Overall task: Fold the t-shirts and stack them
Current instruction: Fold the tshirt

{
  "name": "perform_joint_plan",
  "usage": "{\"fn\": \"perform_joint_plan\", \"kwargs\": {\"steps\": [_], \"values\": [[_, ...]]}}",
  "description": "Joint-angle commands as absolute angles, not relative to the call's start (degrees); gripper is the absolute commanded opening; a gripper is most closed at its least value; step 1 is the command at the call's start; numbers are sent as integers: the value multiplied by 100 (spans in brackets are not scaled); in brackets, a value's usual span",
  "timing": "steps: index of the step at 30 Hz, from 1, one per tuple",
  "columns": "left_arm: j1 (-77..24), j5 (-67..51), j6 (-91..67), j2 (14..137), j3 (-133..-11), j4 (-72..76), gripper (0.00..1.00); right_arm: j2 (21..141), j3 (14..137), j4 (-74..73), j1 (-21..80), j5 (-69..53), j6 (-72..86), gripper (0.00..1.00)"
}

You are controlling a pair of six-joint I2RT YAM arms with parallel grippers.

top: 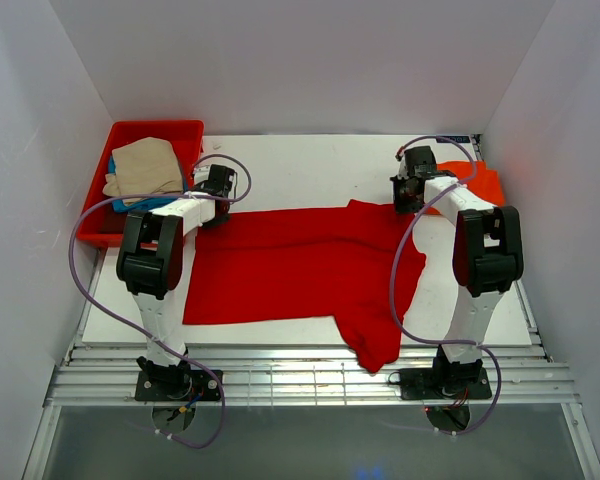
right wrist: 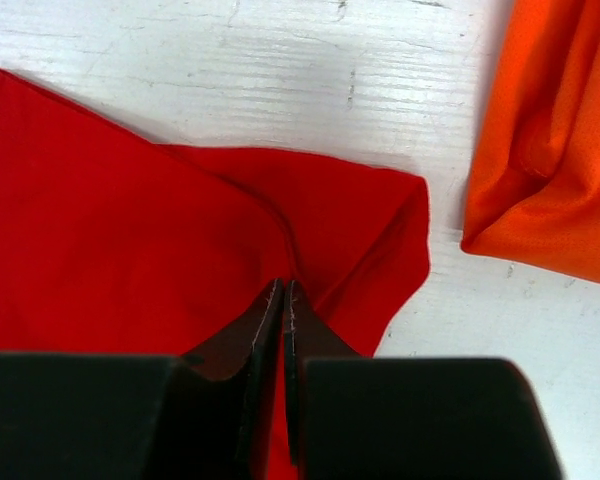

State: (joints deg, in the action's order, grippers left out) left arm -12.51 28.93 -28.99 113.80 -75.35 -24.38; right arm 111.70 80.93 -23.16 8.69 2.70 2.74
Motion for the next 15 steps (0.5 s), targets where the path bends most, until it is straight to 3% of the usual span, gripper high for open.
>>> {"fn": "perform_joint_plan", "kwargs": {"steps": [1, 15], "values": [[-1257, 2839, -2927, 11197, -7383, -2689, 43, 11040, 8086, -2373, 888, -147, 194, 8], [-1248, 2584, -3050, 10863, -7278, -2654, 43, 9432, 6716, -2768, 1651, -624, 448, 8]]}}
